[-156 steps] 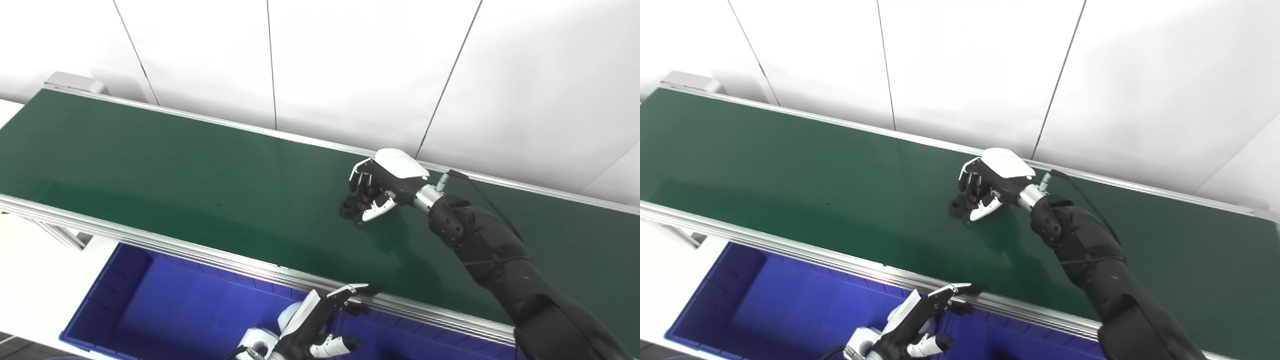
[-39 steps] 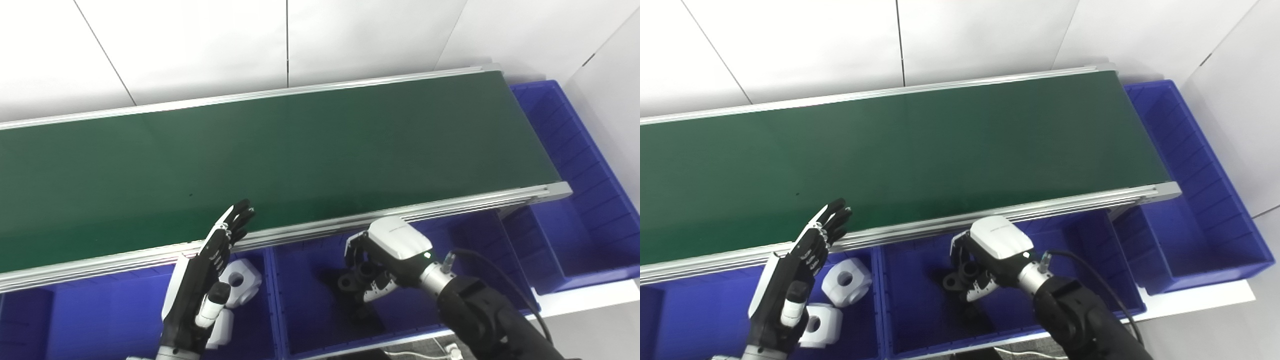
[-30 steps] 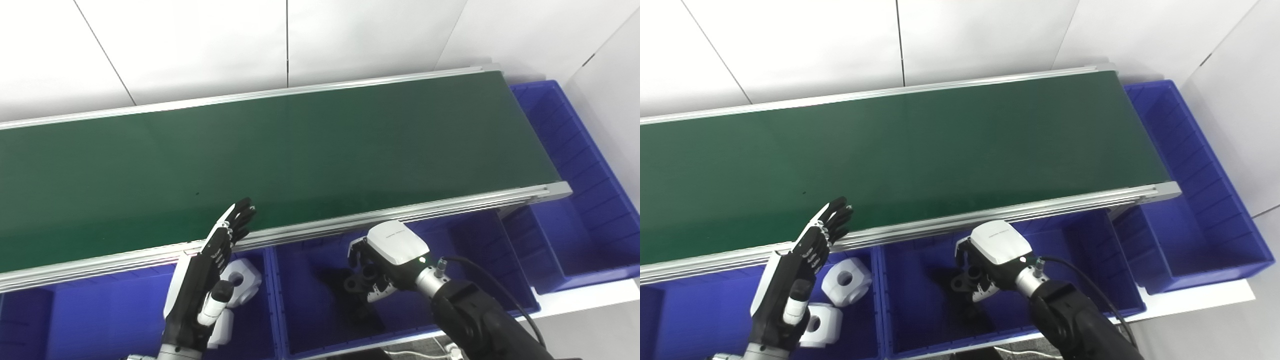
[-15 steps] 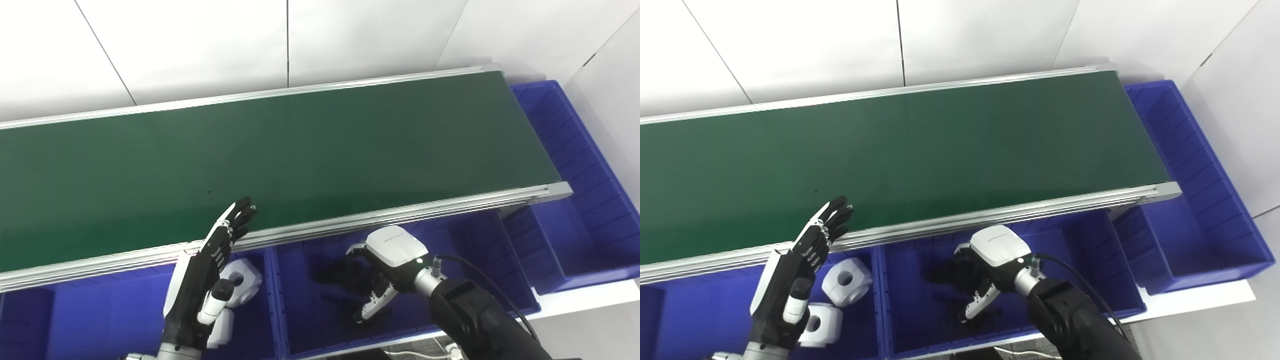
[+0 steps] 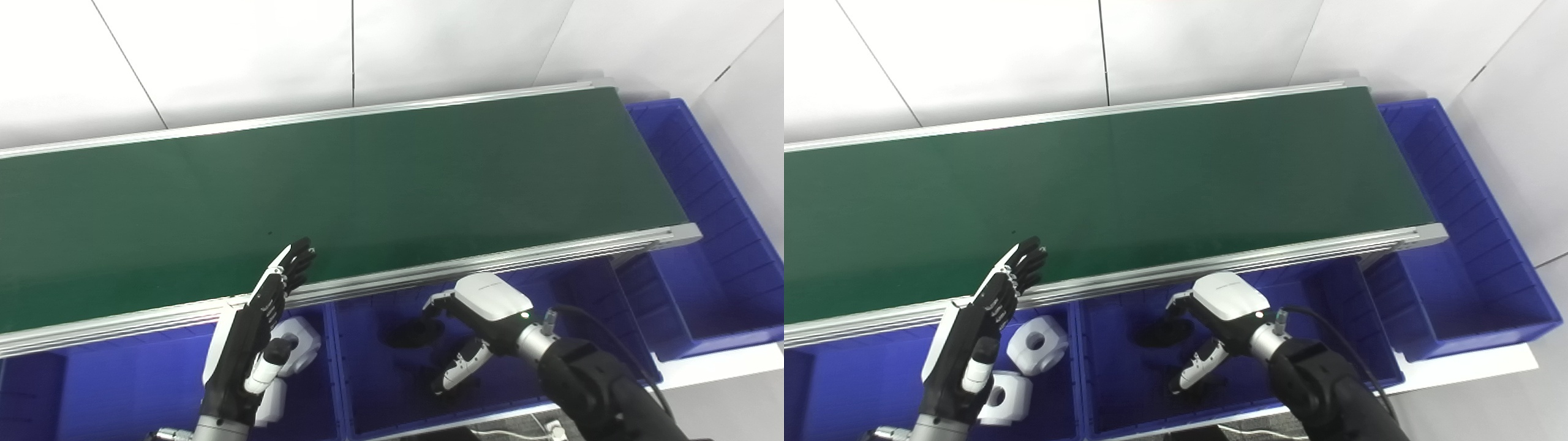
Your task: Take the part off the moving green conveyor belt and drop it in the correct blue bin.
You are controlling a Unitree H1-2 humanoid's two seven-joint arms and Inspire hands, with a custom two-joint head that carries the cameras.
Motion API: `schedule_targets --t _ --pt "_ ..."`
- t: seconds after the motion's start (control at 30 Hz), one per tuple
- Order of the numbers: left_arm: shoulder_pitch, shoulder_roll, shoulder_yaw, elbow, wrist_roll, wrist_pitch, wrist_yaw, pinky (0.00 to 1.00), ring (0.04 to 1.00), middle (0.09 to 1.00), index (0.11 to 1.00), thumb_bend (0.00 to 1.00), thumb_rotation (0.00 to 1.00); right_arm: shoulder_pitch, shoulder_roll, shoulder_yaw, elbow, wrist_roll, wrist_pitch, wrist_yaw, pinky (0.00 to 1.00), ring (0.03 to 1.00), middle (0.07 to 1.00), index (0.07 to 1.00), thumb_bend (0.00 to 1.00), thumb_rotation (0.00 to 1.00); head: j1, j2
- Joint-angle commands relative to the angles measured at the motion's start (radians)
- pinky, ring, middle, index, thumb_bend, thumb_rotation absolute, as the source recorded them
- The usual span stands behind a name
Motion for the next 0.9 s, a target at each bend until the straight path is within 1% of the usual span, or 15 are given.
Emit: schedule_targets --t 0.0,0.07,0.13,0.2,0.23,0.33,0.4,0.43,0.47,0.5,0.57,0.6,0.63,0.7,0.87 --pt "0.001 -0.004 -0.007 -0.013 -0.001 -0.029 -0.001 0.9 0.913 0.897 0.902 0.87 1.0 0.028 -0.004 -0.031 -0.103 0.099 0.019 0.018 0.5 0.609 0.675 0.685 0.91 0.53 0.025 -0.001" --pt "-0.003 -0.003 -0.005 -0.01 -0.004 -0.026 -0.002 0.9 0.915 0.898 0.902 0.87 1.0 0.058 0.008 -0.06 -0.171 0.18 0.039 0.029 0.47 0.576 0.654 0.679 0.86 0.56 0.04 0.0" --pt "-0.007 -0.002 -0.003 -0.007 -0.002 -0.026 -0.002 0.89 0.917 0.9 0.904 0.87 1.0 0.09 0.03 -0.091 -0.244 0.266 0.085 0.043 0.46 0.561 0.646 0.681 0.83 0.6 0.048 -0.001" --pt "-0.009 -0.004 -0.001 -0.003 0.004 -0.025 0.003 0.89 0.916 0.898 0.904 0.88 1.0 0.116 0.058 -0.118 -0.297 0.351 0.109 0.03 0.46 0.556 0.635 0.671 0.82 0.61 0.055 -0.006" --pt "-0.011 -0.003 0.001 0.002 0.004 -0.029 0.003 0.88 0.915 0.897 0.904 0.88 1.0 0.13 0.082 -0.133 -0.311 0.402 0.105 0.007 0.46 0.554 0.632 0.667 0.82 0.62 0.069 -0.013" --pt "-0.016 0.002 0.006 0.017 0.001 -0.04 0.002 0.89 0.919 0.899 0.907 0.88 1.0 0.162 0.155 -0.173 -0.314 0.56 0.071 -0.057 0.44 0.529 0.616 0.647 0.84 0.74 0.082 -0.022" --pt "-0.019 0.01 0.011 0.029 -0.002 -0.052 0.0 0.89 0.918 0.902 0.908 0.87 1.0 0.172 0.199 -0.18 -0.29 0.634 0.012 -0.098 0.47 0.553 0.639 0.666 0.82 0.82 0.094 -0.032" --pt "-0.02 0.015 0.015 0.037 -0.005 -0.059 0.0 0.89 0.918 0.902 0.908 0.86 1.0 0.172 0.218 -0.177 -0.266 0.65 -0.025 -0.119 0.48 0.555 0.641 0.668 0.82 0.82 0.095 -0.041" --pt "-0.021 0.018 0.018 0.042 -0.008 -0.064 -0.001 0.89 0.916 0.901 0.907 0.86 1.0 0.172 0.231 -0.174 -0.249 0.66 -0.051 -0.134 0.52 0.593 0.672 0.7 0.82 0.86 0.095 -0.041" --pt "-0.02 0.019 0.021 0.048 -0.006 -0.07 0.001 0.89 0.915 0.901 0.907 0.86 1.0 0.167 0.248 -0.167 -0.222 0.662 -0.076 -0.149 0.53 0.603 0.679 0.708 0.82 0.87 0.092 -0.051" --pt "-0.019 0.023 0.026 0.056 0.0 -0.08 0.003 0.88 0.911 0.898 0.902 0.86 1.0 0.157 0.279 -0.155 -0.171 0.672 -0.104 -0.173 0.66 0.705 0.767 0.787 0.87 0.95 0.091 -0.058" --pt "-0.018 0.026 0.028 0.061 0.001 -0.085 0.003 0.87 0.911 0.898 0.903 0.86 1.0 0.152 0.299 -0.147 -0.142 0.679 -0.112 -0.186 0.72 0.764 0.81 0.821 0.9 0.97 0.092 -0.063" --pt "-0.017 0.029 0.03 0.063 0.001 -0.089 0.003 0.87 0.912 0.899 0.903 0.86 1.0 0.15 0.311 -0.142 -0.124 0.685 -0.117 -0.195 0.76 0.796 0.832 0.839 0.93 0.97 0.093 -0.064" --pt "-0.014 0.034 0.03 0.068 -0.001 -0.092 0.001 0.87 0.911 0.901 0.904 0.85 1.0 0.146 0.346 -0.133 -0.058 0.702 -0.148 -0.222 0.8 0.85 0.872 0.871 0.97 0.99 0.095 -0.071" --pt "-0.006 0.036 0.024 0.081 0.007 -0.111 0.003 0.87 0.903 0.899 0.902 0.82 1.0 0.132 0.383 -0.119 0.077 0.698 -0.236 -0.271 0.82 0.889 0.911 0.896 0.97 1.0 0.113 -0.086"
